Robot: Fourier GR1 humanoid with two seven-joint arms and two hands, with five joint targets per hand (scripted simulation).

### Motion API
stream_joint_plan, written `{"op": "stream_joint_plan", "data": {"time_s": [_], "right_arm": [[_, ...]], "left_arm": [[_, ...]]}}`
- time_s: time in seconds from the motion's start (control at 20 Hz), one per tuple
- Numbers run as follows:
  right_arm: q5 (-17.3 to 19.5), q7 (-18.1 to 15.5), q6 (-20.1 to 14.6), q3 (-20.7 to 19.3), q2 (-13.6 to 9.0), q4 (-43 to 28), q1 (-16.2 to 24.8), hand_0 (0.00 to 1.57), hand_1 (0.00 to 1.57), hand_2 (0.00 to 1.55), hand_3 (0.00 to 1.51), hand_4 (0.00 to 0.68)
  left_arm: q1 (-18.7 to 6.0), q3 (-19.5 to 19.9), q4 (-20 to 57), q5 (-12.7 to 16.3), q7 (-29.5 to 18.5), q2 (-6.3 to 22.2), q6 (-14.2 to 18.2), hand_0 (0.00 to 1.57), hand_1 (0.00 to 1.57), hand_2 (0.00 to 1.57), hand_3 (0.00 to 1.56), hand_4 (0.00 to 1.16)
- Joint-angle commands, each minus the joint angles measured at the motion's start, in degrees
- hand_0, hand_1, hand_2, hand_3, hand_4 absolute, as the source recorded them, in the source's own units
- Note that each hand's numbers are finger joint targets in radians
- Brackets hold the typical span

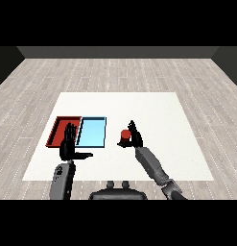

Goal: Pick the red can and put it in the red box

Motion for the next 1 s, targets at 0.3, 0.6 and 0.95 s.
{"op": "stream_joint_plan", "data": {"time_s": [0.3, 0.6, 0.95], "right_arm": [[-7.35, 0.03, -7.01, 8.08, 0.00, 1.54, -5.03, 0.00, 0.00, 0.00, 0.00, 0.000], [-6.28, 0.08, -3.15, 4.71, 0.00, 6.12, -5.94, 0.00, 0.00, 0.00, 0.00, 0.000], [-13.53, -0.49, -8.65, 12.00, 0.00, 9.83, -9.60, 0.00, 0.00, 0.00, 0.00, 0.000]], "left_arm": [[2.36, -0.82, -6.80, 0.88, 4.45, 0.21, 0.36, 0.00, 0.00, 0.00, 0.00, 0.00], [3.82, 1.12, -1.08, 1.23, -2.94, 1.03, -2.50, 0.00, 0.00, 0.00, 0.00, 0.00], [-0.11, -0.01, 1.72, 0.30, -2.60, -0.49, -0.89, 0.00, 0.00, 0.00, 0.00, 0.00]]}}
